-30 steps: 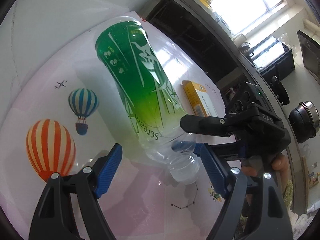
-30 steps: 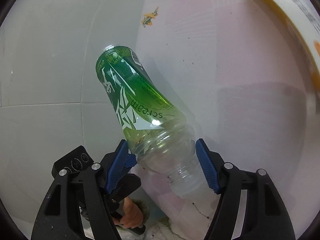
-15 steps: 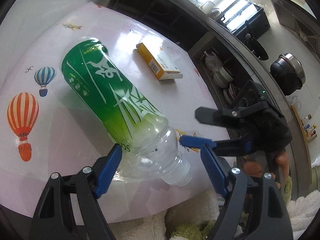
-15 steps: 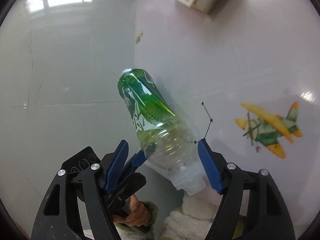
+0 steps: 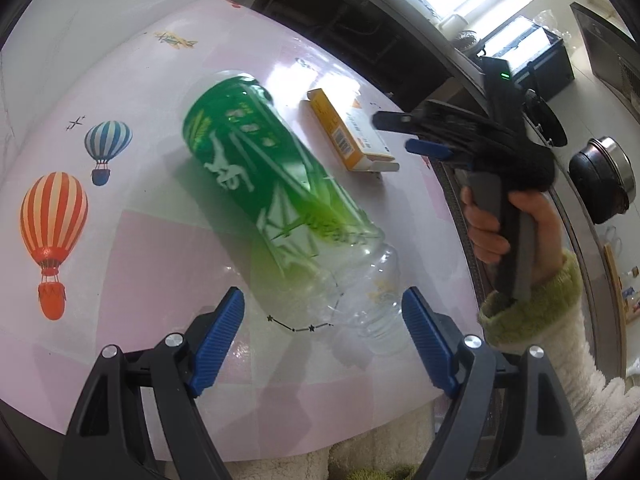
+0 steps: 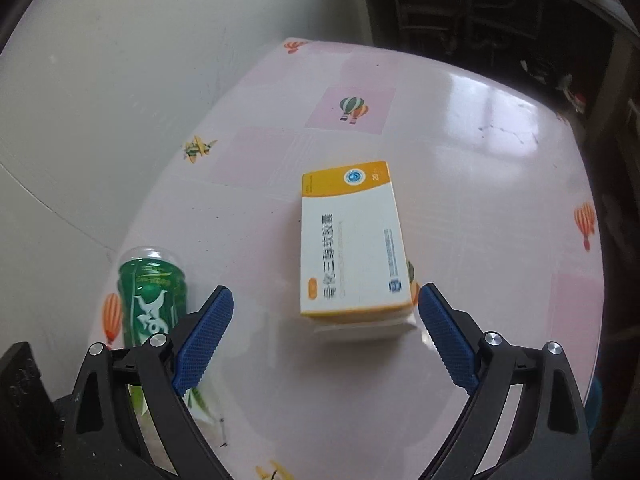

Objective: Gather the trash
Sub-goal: 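Grasp the green-labelled bottle with the left gripper while the right gripper grasps the orange-white medicine box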

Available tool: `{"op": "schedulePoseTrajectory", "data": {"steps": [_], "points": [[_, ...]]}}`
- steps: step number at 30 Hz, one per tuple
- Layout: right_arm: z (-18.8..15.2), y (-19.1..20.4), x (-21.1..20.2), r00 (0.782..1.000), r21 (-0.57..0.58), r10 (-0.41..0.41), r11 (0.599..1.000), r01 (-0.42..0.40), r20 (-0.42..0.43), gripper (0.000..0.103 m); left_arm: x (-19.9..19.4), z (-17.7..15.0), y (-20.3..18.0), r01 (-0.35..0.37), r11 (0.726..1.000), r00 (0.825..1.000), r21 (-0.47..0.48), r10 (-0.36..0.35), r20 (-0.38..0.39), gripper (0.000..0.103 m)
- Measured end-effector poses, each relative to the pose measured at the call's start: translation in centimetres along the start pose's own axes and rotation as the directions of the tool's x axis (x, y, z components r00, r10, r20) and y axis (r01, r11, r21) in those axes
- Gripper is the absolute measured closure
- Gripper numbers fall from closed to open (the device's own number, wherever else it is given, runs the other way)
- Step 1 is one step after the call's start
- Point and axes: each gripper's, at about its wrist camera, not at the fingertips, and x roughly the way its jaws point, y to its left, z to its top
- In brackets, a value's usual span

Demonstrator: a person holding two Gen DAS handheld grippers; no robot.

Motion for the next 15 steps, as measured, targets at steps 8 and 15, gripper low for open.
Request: {"op": "schedulePoseTrajectory", "data": {"steps": [8,15], "points": [[-1.1,-2.6,2.4,0.997,0.065,0.012,0.998,-0.008,-0.076,0.033,0.7,1.0,-0.6,0.0,1.0,1.0,0.013,0.0,0.007,0.024],[-4.8,-2.7,-0.3,0.996,0.119,0.056,0.992,-0.047,-0.073,0.036,1.4,1.5,-0.6,0.003,1.0,1.0,0.011,-0.003,0.0,0.024]]}}
